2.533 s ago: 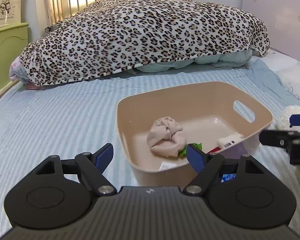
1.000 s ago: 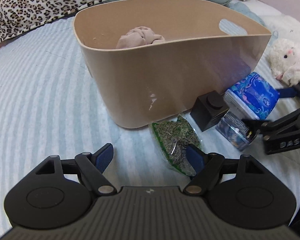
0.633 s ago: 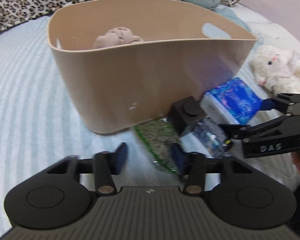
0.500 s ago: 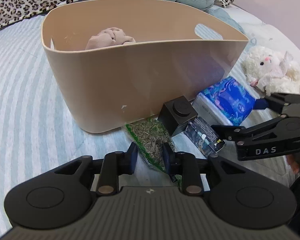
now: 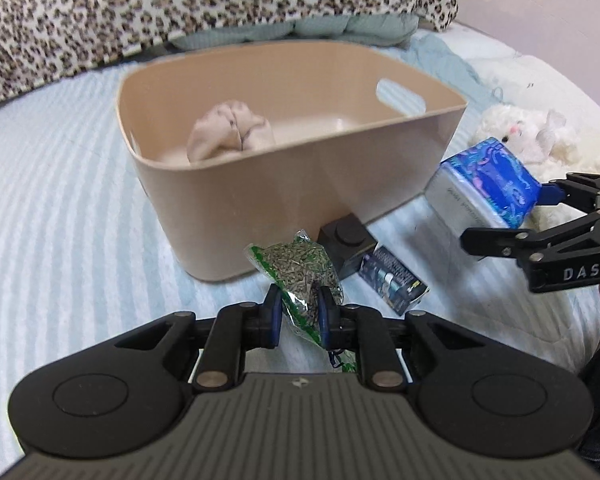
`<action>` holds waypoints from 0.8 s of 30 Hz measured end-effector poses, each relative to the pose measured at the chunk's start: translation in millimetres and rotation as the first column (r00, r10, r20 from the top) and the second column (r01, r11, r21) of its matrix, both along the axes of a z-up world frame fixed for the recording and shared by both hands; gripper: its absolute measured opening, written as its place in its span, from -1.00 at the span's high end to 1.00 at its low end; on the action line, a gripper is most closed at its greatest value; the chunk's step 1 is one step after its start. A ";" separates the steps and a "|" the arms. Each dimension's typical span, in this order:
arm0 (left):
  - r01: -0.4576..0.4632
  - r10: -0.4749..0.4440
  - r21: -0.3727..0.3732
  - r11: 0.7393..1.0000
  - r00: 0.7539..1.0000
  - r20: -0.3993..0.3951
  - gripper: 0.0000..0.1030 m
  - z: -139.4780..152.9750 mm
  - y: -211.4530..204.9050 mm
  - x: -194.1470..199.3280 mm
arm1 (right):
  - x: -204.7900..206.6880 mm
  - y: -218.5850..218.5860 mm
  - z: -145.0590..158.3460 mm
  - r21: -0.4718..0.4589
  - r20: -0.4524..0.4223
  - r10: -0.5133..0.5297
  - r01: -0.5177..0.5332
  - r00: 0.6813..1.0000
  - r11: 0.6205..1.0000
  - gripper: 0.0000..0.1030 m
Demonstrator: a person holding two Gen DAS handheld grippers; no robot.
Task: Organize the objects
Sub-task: 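Lift the herb bag and tissue pack over the basket and release both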
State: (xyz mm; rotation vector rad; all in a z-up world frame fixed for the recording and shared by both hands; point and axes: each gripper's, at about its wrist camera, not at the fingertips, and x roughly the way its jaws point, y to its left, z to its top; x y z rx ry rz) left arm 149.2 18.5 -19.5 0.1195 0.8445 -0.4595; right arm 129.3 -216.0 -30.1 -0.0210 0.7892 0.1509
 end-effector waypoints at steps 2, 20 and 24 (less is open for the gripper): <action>-0.004 0.005 -0.012 1.000 0.999 0.034 0.61 9.4 1.5 -5.7 | -7.0 -4.1 8.6 0.005 0.032 -0.008 0.008 0.999 1.000 -0.78; -0.115 0.148 -0.117 0.986 0.933 0.329 0.61 80.8 -19.4 -13.1 | -9.2 -15.4 66.3 0.088 0.276 -0.070 0.048 0.959 0.995 -0.78; -0.194 0.223 -0.118 0.974 0.912 0.345 0.61 82.0 -26.5 12.3 | 8.6 -8.6 73.3 0.102 0.303 -0.076 0.047 0.950 0.994 -0.78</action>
